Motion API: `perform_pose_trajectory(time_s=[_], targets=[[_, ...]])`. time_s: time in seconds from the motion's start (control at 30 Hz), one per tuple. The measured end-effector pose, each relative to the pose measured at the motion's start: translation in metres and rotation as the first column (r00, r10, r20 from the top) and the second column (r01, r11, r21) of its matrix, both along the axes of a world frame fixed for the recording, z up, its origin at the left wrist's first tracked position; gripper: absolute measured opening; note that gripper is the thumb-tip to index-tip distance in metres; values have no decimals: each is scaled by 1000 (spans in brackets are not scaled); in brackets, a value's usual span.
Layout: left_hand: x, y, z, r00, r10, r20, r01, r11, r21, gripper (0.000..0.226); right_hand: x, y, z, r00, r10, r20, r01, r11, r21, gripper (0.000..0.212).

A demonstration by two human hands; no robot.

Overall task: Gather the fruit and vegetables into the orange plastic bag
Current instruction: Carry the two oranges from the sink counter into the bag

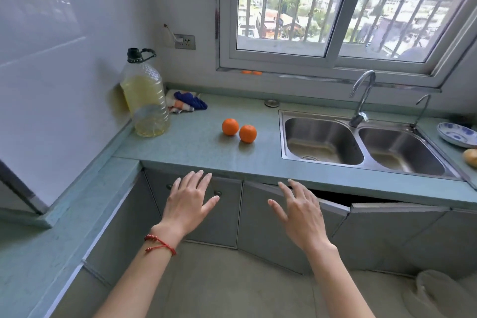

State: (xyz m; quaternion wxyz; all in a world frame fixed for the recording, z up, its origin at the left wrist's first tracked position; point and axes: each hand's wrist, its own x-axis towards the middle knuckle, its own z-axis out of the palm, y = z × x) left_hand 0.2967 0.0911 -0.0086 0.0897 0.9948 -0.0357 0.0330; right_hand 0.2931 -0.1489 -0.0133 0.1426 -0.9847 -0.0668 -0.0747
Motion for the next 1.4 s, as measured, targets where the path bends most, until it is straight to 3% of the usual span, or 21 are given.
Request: perform_pose_trajectory(time_s=[0.17, 0.47, 0.77, 1.07, 1.4], targets=[[66, 17, -4, 1000, -12, -19, 12, 1000, -3, 62, 60, 13, -6, 1000, -20, -16, 21, 999, 26, 52], [189, 20, -30, 999, -15, -50, 14, 999, -38, 64, 191, 22, -26, 995, 6, -99, -1, 999, 54, 57], [310, 7, -57, 986, 20, -164, -59, 970, -237, 67, 317, 20, -49, 979, 53, -199, -6, 973, 230, 56], [393, 3, -81, 942, 117, -315, -287, 767, -573, 63, 390, 37, -81, 928, 21, -373, 171, 863, 475, 66], [465, 7, -124, 878, 148, -454, -439, 626, -645, 82, 430, 68, -122, 834, -93, -543, 445, 696, 564, 85]])
